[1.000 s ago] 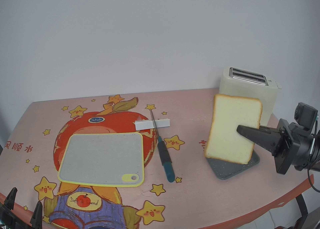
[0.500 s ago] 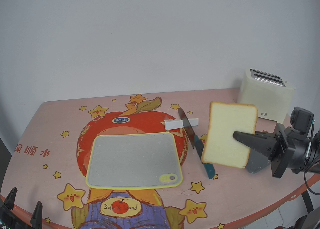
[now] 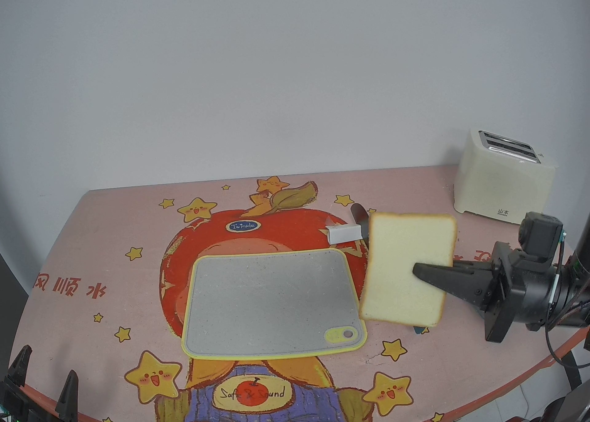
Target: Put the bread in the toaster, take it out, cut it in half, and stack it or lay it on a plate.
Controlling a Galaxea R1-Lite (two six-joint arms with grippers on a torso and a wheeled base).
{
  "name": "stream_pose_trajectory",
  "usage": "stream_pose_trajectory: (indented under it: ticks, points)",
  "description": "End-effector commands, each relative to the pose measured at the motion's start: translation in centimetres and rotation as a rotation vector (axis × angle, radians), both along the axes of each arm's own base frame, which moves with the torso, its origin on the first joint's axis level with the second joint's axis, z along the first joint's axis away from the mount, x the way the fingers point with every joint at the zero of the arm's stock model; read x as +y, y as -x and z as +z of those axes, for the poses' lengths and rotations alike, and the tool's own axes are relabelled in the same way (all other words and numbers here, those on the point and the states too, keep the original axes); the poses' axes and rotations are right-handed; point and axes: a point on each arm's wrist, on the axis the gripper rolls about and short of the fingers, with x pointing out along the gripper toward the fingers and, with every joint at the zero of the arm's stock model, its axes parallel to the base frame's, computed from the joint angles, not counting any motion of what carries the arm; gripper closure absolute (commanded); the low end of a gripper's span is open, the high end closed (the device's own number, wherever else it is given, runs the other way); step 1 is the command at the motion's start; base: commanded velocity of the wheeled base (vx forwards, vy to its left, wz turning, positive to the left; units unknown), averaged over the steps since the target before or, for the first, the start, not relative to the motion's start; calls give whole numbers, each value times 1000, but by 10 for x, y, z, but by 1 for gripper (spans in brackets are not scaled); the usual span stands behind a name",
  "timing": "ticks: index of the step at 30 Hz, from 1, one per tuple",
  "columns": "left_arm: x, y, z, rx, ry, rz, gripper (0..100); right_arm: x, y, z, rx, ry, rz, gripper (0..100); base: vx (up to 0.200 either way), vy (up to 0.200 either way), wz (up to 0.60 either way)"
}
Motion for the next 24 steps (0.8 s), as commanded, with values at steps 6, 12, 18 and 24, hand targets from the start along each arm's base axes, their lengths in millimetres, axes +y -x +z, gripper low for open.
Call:
stream_pose_trajectory:
  ticks: [6,12,18,24]
  points:
    - [0,0,-5,7,0,-1,0,9,-8,-16,58,47,9,100,0,0,0]
    - [0,0,-5,7,0,-1,0,10,-7,-16,57,47,13,100,-200,0,0]
    - [0,0,-5,7,2,-1,0,10,-7,-17,62,49,15,100,-33,0,0]
    - [0,0,-5,7,3,-1,0,11,-7,-17,62,47,17,100,0,200,0]
